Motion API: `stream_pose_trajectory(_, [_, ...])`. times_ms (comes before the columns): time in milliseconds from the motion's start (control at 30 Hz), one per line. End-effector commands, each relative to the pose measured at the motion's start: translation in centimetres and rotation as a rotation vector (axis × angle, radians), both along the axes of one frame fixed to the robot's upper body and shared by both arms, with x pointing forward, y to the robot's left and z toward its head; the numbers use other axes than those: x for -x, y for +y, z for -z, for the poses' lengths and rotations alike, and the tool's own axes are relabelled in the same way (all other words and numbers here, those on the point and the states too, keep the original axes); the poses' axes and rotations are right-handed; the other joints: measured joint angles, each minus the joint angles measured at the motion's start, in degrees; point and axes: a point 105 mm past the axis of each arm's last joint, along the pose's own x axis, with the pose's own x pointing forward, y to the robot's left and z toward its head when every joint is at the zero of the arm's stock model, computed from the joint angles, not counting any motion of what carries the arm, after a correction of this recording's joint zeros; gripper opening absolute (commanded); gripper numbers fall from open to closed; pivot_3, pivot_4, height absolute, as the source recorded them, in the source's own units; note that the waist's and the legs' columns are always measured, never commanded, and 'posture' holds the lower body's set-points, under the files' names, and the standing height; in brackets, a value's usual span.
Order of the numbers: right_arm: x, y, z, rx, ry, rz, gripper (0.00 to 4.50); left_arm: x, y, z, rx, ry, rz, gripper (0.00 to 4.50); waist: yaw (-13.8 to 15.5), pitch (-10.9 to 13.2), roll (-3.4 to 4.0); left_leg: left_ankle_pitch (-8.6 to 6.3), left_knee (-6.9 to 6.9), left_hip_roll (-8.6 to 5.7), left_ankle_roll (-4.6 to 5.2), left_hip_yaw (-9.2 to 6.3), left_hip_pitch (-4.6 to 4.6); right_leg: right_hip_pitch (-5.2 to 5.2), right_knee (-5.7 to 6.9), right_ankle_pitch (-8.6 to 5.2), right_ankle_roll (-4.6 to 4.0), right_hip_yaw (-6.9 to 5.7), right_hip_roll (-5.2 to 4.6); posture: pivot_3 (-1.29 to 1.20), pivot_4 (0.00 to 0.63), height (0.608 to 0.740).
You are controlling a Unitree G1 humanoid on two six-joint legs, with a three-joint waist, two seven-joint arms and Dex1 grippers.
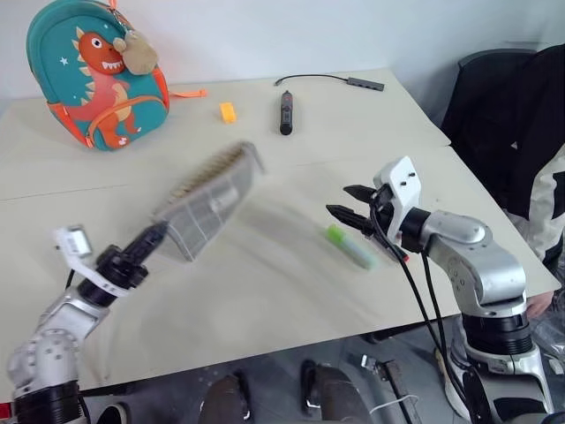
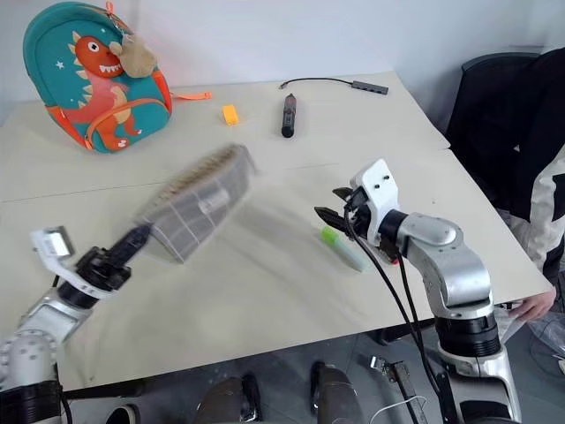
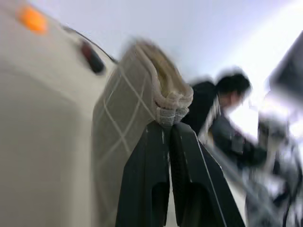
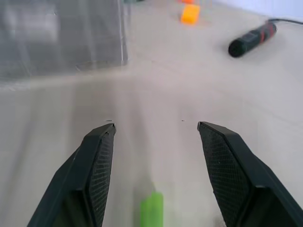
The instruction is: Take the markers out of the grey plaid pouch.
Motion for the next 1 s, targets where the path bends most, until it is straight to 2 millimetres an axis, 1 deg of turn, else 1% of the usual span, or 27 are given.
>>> stream_pose_trajectory(33, [0.8, 0.0, -0.8, 0.004, -0.078, -0.032, 2.91, 1.5, 1.0, -0.4, 0.070, 0.078, -0.006, 0.00, -0.01, 0.01, 0.02, -0.04, 0.05, -0.02, 0.00, 0.01, 0.01, 0.01, 0.03, -0.01, 0.04, 0.01, -0.01, 0.00, 0.150, 0.740])
stream_pose_trajectory(100, [1.0, -0.1, -0.5, -0.005, -0.084, -0.041, 2.91, 2.2, 1.6, 0.9, 0.125, 0.166, -0.019, 0.00, -0.14, 0.01, 0.02, -0.06, 0.10, -0.09, 0.02, 0.03, 0.02, 0.01, 0.04, -0.03, 0.05, 0.03, -0.02, 0.00, 0.150, 0.740])
stream_pose_trajectory(133, [1.2, -0.2, -0.3, -0.008, -0.094, -0.041, 2.91, 2.6, 2.1, 1.3, 0.154, 0.177, -0.041, 0.00, -0.15, 0.01, 0.01, -0.06, 0.11, -0.08, 0.01, 0.03, 0.02, 0.01, 0.04, -0.05, 0.01, 0.04, -0.02, 0.00, 0.150, 0.740])
stream_pose_trajectory(167, [1.4, -0.3, -0.1, -0.016, -0.100, -0.050, 2.91, 2.9, 2.9, 1.5, 0.263, 0.198, -0.049, 0.00, -0.12, 0.00, 0.00, -0.07, 0.13, -0.05, 0.00, 0.03, 0.05, 0.03, 0.02, -0.13, -0.12, 0.04, -0.01, 0.00, 0.150, 0.740])
stream_pose_trajectory(200, [1.6, -0.3, 0.0, -0.022, -0.104, -0.057, 2.91, 3.2, 3.5, 1.6, 0.336, 0.206, -0.051, 0.00, -0.06, 0.01, 0.01, -0.07, 0.13, -0.02, -0.01, 0.00, 0.06, 0.04, 0.00, -0.20, -0.25, 0.04, -0.02, 0.00, 0.150, 0.740])
stream_pose_trajectory(233, [1.7, -0.4, 0.2, -0.017, -0.105, -0.056, 2.91, 3.4, 3.7, 1.5, 0.363, 0.205, -0.049, 0.00, -0.04, 0.02, 0.01, -0.07, 0.12, 0.03, -0.02, -0.03, 0.07, 0.04, 0.00, -0.34, -0.49, 0.04, -0.03, 0.00, 0.150, 0.740])
stream_pose_trajectory(267, [1.7, -0.5, 0.3, -0.012, -0.106, -0.055, 2.91, 3.6, 3.8, 1.5, 0.376, 0.208, -0.046, 0.00, -0.05, 0.04, -0.03, -0.06, 0.12, 0.06, -0.03, -0.06, 0.07, 0.03, 0.00, -0.45, -0.69, 0.06, -0.16, 0.00, 0.150, 0.740])
stream_pose_trajectory(367, [1.9, -0.5, 0.8, 0.010, -0.086, -0.063, 2.91, 4.2, 4.0, 2.2, 0.400, 0.247, -0.033, 0.00, -0.06, 0.05, -0.04, -0.03, 0.16, 0.05, -0.07, -0.15, 0.07, 0.03, -0.06, -0.46, -0.75, 0.07, -0.17, 0.00, 0.150, 0.740])
stream_pose_trajectory(433, [2.1, -0.2, 0.6, 0.017, -0.098, -0.086, 2.91, 4.5, 4.3, 2.7, 0.360, 0.259, -0.063, 0.00, -0.10, 0.06, -0.03, -0.04, 0.14, 0.05, -0.07, -0.20, 0.07, 0.02, -0.19, -0.43, -0.77, 0.08, -0.17, 0.00, 0.150, 0.740])
stream_pose_trajectory(467, [2.1, -0.1, 0.4, 0.015, -0.102, -0.086, 2.91, 4.5, 4.7, 3.2, 0.314, 0.265, -0.097, 0.00, -0.11, 0.06, -0.04, -0.04, 0.14, 0.05, -0.07, -0.20, 0.07, 0.02, -0.23, -0.41, -0.77, 0.10, -0.17, 0.00, 0.150, 0.740])
stream_pose_trajectory(533, [2.0, 0.1, 0.4, 0.016, -0.101, -0.089, 2.95, 4.5, 5.1, 3.6, 0.225, 0.263, -0.136, 0.57, -0.20, 0.05, -0.03, -0.05, 0.07, 0.05, -0.07, -0.20, 0.06, 0.01, -0.37, -0.39, -0.78, 0.09, -0.15, 0.00, 0.150, 0.740])
stream_pose_trajectory(600, [2.1, 0.2, 0.6, 0.024, -0.095, -0.100, 2.95, 4.6, 5.1, 3.5, 0.192, 0.245, -0.129, 1.06, -0.17, 0.05, -0.04, -0.07, -0.05, 0.07, -0.12, -0.18, 0.02, -0.02, -0.62, -0.33, -0.83, 0.09, -0.04, 0.00, 0.150, 0.740])
stream_pose_trajectory(700, [2.1, 0.2, 0.4, 0.010, -0.092, -0.102, 2.95, 4.6, 5.9, 3.5, 0.135, 0.217, -0.168, 2.03, -0.12, 0.05, -0.04, -0.07, -0.33, 0.05, -0.13, -0.13, 0.02, -0.07, -0.71, -0.37, -0.91, 0.12, -0.06, 0.00, 0.150, 0.740])
stream_pose_trajectory(767, [2.0, 0.0, 0.3, -0.003, -0.094, -0.095, 2.95, 4.8, 6.1, 3.3, 0.047, 0.177, -0.182, 2.64, -0.14, 0.04, -0.05, -0.11, -0.36, 0.03, -0.21, -0.12, 0.02, -0.11, -0.69, -0.40, -0.97, 0.13, -0.07, 0.00, 0.150, 0.740])
stream_pose_trajectory(867, [1.9, -0.5, -0.3, -0.043, -0.096, -0.089, 2.95, 5.4, 5.7, 1.9, -0.086, 0.093, -0.158, 3.54, -0.18, -0.01, -0.14, -0.16, -0.39, 0.01, -0.29, -0.06, 0.02, -0.16, -0.66, -0.42, -1.00, 0.13, -0.03, 0.00, 0.150, 0.740])
stream_pose_trajectory(933, [2.0, -0.8, -0.9, -0.099, -0.086, -0.084, 2.95, 5.5, 5.5, 1.1, -0.134, 0.054, -0.160, 3.54, -0.14, -0.01, -0.12, -0.19, -0.40, 0.04, -0.32, -0.06, 0.02, -0.17, -0.65, -0.42, -1.01, 0.14, -0.04, 0.00, 0.150, 0.740])
stream_pose_trajectory(967, [2.1, -0.9, -1.1, -0.110, -0.091, -0.088, 2.95, 5.7, 5.2, 1.2, -0.185, 0.061, -0.146, 3.54, -0.11, -0.01, -0.13, -0.19, -0.40, 0.05, -0.31, -0.05, 0.03, -0.17, -0.63, -0.42, -1.01, 0.15, -0.07, 0.00, 0.150, 0.740])
stream_pose_trajectory(1000, [2.2, -1.1, -1.2, -0.119, -0.092, -0.089, 2.95, 5.9, 4.7, 1.7, -0.272, 0.083, -0.119, 3.54, -0.10, -0.01, -0.14, -0.19, -0.40, 0.05, -0.30, -0.04, 0.03, -0.17, -0.63, -0.42, -0.99, 0.17, -0.07, 0.00, 0.150, 0.740])
